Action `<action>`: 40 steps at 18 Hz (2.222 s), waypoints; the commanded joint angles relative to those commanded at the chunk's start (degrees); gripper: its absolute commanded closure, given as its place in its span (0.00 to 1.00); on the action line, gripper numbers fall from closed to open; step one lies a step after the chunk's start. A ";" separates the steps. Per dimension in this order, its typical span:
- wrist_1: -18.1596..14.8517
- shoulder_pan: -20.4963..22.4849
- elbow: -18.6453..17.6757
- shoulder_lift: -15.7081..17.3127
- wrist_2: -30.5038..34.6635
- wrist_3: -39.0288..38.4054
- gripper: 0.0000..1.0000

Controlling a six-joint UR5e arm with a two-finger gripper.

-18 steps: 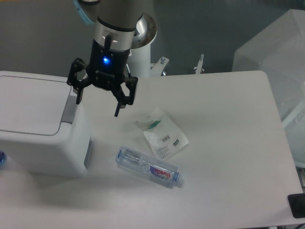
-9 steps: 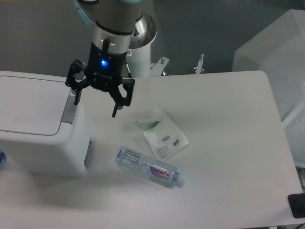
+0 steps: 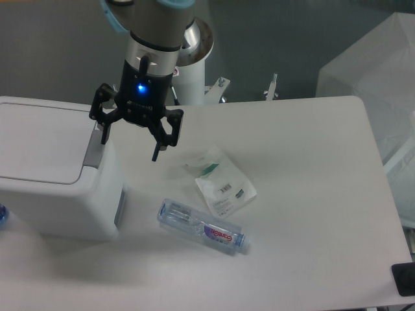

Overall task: Open the trash can
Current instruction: 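Lower the gripper fingers onto the grey button at the lid's edge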

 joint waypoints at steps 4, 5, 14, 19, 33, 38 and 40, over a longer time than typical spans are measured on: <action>0.00 -0.17 0.00 -0.44 0.00 0.00 0.00; 0.00 -0.35 0.00 -0.44 0.00 -0.09 0.00; 0.09 -0.35 0.09 -0.44 0.00 -0.70 0.00; 0.09 -0.35 0.00 -0.44 0.00 -0.70 0.00; 0.09 -1.14 -0.09 -1.32 0.00 -0.79 0.00; 0.17 -1.67 -0.17 -1.76 0.09 -1.06 0.00; 0.26 -1.93 -0.18 -2.19 0.17 -1.05 0.00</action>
